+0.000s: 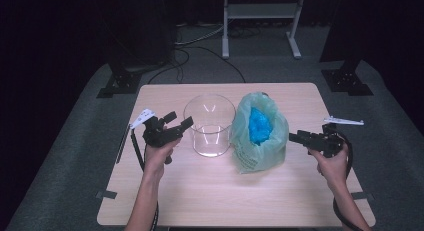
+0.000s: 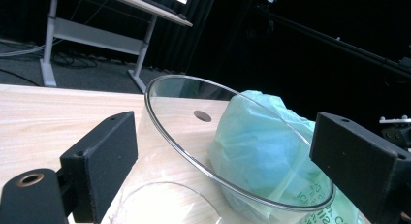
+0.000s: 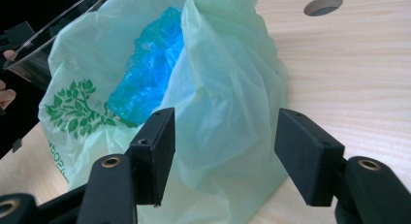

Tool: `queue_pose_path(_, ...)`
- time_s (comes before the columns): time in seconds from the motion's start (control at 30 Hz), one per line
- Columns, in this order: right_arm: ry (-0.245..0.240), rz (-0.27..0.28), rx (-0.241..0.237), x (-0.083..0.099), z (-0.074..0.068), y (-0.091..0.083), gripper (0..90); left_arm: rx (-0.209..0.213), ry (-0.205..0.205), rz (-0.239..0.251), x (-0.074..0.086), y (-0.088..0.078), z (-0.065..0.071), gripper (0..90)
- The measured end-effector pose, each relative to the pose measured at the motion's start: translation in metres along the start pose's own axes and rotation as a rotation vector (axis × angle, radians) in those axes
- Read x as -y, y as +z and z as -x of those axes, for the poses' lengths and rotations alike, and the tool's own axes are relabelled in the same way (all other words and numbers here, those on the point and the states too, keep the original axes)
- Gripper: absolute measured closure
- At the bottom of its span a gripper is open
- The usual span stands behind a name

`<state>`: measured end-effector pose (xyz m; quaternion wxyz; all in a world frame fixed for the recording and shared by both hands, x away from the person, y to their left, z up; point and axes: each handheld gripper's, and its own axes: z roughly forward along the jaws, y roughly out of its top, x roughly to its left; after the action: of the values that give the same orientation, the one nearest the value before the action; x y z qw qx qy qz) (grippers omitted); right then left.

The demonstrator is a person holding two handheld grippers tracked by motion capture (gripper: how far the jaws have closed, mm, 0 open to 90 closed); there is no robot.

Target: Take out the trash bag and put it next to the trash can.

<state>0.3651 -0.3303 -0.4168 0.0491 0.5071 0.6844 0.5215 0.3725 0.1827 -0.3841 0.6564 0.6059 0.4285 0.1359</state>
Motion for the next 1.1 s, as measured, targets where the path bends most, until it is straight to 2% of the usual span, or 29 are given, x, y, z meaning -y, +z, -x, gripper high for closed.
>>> queue_pose_path(0.33,0.028,0.001,-0.005,0.02,0.009,-0.003,38.8,-0.002,-0.001,0.0,0.0,0.0,0.0,8.8)
queue_pose_path(0.7,0.02,0.001,0.008,0.031,0.009,-0.008,38.2,-0.006,-0.002,-0.006,0.001,0.001,0.0,8.8)
queue_pose_path(0.83,0.025,0.039,0.021,0.037,0.01,-0.016,38.0,-0.015,-0.005,-0.011,0.001,0.001,-0.001,8.8)
queue_pose_path(0.97,0.019,0.054,0.034,0.043,0.009,-0.021,37.3,-0.015,-0.005,-0.008,0.001,0.001,-0.001,8.8)
queue_pose_path(1.1,0.008,0.057,0.047,0.059,0.006,-0.027,35.7,-0.012,-0.006,-0.009,0.0,0.0,0.0,8.8)
